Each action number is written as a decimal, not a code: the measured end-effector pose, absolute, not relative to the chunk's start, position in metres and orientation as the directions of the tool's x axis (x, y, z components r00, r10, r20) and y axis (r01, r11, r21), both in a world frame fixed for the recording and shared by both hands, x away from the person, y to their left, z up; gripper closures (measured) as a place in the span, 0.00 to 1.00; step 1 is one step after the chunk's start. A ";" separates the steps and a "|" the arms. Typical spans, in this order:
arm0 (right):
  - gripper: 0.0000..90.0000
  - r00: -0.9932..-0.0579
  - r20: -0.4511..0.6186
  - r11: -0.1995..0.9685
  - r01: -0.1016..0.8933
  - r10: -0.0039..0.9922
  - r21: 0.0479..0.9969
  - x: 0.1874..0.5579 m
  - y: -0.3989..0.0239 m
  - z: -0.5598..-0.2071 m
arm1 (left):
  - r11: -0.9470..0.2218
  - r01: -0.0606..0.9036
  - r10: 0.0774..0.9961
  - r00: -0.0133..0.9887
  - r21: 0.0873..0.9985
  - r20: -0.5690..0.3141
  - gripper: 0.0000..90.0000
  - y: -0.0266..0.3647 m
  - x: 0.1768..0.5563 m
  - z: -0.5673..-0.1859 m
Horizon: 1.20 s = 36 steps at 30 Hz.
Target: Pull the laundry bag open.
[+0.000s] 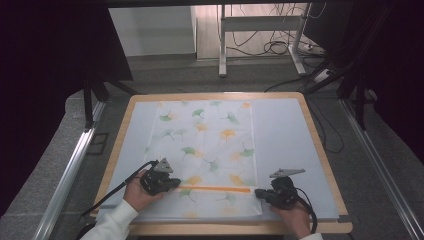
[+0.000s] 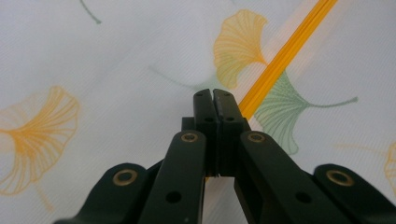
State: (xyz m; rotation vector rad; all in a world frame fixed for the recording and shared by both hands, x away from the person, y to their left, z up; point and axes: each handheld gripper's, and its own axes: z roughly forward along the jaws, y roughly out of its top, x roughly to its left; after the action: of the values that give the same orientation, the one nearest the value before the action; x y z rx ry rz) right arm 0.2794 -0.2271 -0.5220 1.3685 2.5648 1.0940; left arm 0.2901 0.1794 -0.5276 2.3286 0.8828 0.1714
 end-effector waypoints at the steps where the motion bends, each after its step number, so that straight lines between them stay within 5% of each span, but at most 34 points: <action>1: 1.00 -0.611 0.281 0.364 0.715 0.740 0.597 0.279 -0.227 -0.522 | -0.573 0.553 0.636 0.766 0.605 -0.097 1.00 0.181 0.290 -0.528; 36: 1.00 -0.611 0.275 0.364 0.712 0.742 0.600 0.279 -0.227 -0.522 | -0.531 0.600 0.694 0.713 0.598 -0.098 1.00 0.222 0.283 -0.528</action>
State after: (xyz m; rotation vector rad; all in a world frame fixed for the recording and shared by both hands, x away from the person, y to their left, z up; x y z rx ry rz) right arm 0.2790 -0.2266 -0.5221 1.3650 2.5591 1.0906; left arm 0.2825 0.2219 -0.5283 2.3012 0.9798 0.2005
